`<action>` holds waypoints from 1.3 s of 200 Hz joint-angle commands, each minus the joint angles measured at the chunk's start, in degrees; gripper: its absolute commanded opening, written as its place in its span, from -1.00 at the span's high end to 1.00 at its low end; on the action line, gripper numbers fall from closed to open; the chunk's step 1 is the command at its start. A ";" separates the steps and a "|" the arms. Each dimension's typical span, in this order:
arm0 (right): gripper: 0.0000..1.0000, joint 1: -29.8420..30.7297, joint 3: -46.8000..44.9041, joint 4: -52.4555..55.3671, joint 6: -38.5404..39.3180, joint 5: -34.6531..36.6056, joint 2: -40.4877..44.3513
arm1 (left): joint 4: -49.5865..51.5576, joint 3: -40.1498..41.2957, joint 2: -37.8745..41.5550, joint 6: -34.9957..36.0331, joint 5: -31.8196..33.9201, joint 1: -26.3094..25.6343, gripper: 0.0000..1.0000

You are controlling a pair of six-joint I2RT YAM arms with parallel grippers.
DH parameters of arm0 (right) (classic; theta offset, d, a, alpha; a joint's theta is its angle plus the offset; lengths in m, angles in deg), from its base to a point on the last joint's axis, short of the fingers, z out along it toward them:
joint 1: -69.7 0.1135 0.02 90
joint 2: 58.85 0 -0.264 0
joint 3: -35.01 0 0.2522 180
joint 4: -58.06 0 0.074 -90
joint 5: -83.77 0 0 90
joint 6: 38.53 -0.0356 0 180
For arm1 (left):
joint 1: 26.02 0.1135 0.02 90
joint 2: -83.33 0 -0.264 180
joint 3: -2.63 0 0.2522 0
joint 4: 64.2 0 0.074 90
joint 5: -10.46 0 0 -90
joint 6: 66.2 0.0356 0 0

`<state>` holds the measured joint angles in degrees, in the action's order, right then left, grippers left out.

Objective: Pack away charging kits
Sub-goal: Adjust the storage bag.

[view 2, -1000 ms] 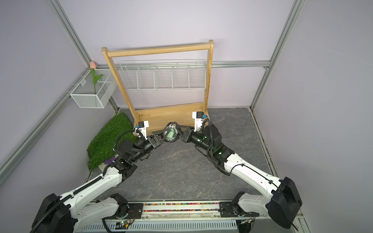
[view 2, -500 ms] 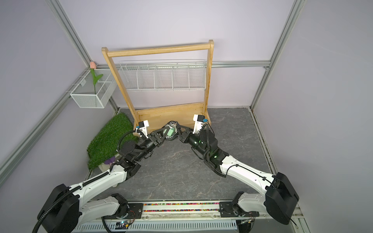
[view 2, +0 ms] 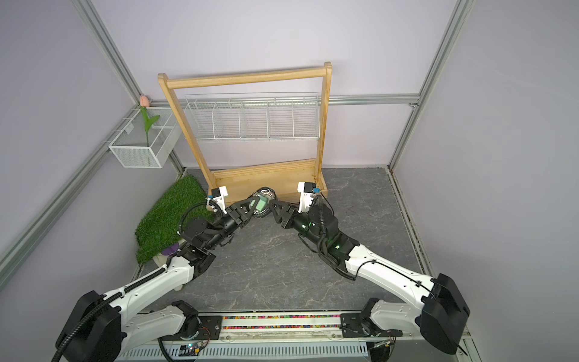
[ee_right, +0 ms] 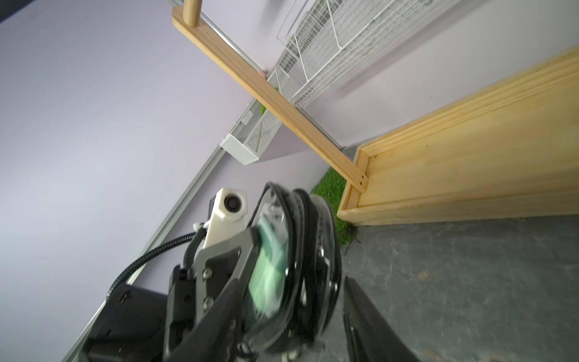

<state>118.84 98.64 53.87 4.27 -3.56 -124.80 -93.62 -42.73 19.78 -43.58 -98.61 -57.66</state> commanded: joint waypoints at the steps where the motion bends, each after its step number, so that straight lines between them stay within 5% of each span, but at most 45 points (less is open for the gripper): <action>1: -0.14 -0.12 3.77 13.57 8.95 -0.10 7.00 | 7.64 -3.71 3.21 -0.15 -2.86 1.26 0.99; 41: -0.10 -0.02 10.99 29.55 21.11 -4.86 7.16 | 21.73 -10.28 3.73 1.86 -6.11 1.17 1.00; 113: 0.05 3.02 17.13 33.95 33.45 -8.38 -1.52 | 31.15 -15.60 4.43 2.91 -8.43 0.89 1.00; 260: 0.16 3.17 21.31 34.10 36.94 -4.65 -6.79 | 31.07 -17.00 3.69 3.37 -10.85 0.26 1.00</action>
<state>121.73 117.70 88.47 38.91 -9.79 -130.77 -60.81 -57.55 23.35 -39.91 -106.63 -57.05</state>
